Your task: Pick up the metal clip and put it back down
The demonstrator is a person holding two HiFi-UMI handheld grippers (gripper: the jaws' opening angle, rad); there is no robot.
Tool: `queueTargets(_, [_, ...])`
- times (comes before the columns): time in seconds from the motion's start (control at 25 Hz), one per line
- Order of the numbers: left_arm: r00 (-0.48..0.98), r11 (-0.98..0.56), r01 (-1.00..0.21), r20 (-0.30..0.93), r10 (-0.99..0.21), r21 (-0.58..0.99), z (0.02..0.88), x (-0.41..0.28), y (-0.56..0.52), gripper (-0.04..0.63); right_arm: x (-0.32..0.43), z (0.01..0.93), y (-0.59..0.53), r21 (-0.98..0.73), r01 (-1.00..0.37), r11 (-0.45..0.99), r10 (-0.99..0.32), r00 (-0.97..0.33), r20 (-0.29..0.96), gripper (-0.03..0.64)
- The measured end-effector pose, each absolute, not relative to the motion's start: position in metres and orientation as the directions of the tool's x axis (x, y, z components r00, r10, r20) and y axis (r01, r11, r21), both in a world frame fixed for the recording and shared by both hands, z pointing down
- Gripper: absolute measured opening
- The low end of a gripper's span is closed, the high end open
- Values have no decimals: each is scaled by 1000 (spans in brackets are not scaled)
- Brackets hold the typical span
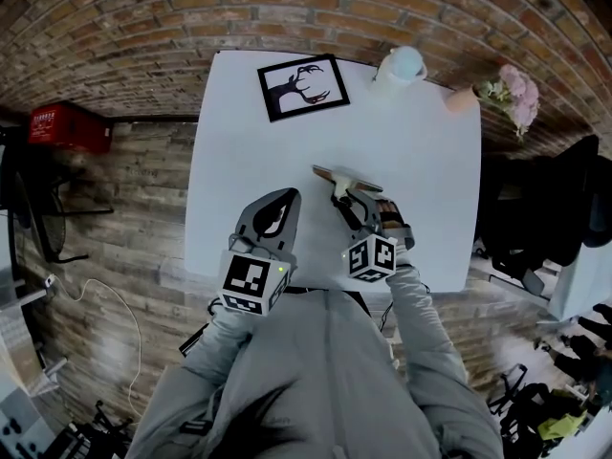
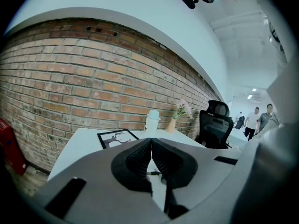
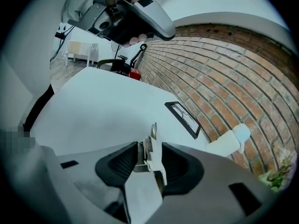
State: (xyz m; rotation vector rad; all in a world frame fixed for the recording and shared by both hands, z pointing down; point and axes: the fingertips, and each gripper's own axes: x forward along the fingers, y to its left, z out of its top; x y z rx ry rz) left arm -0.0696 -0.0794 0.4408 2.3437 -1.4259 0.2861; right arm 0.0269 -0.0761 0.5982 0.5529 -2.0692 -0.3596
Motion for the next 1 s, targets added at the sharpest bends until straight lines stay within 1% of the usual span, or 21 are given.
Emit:
queueTargets(0.28, [462,-417,-887,337,-821,199,429,-67,-75,26,33,569,-71,430,-329,841,-542,-508,669,146])
queueTargets(0.52, [455,-420,-890,308,-836,177,413,-63,-70,26,44,520,-76,364,-485,795,-601,-549,581,146])
queueTargets(0.72, [451,-425,-892,273,-850,153,397,-60,-69,26,59,471,-86,254,-620,742,-653,-585,481,146])
queueTargets(1.0, [439,-421,-899,230,-869,125,376,-56,-65,26,77,415,-86,107,-706,700,-690,-630,357,144])
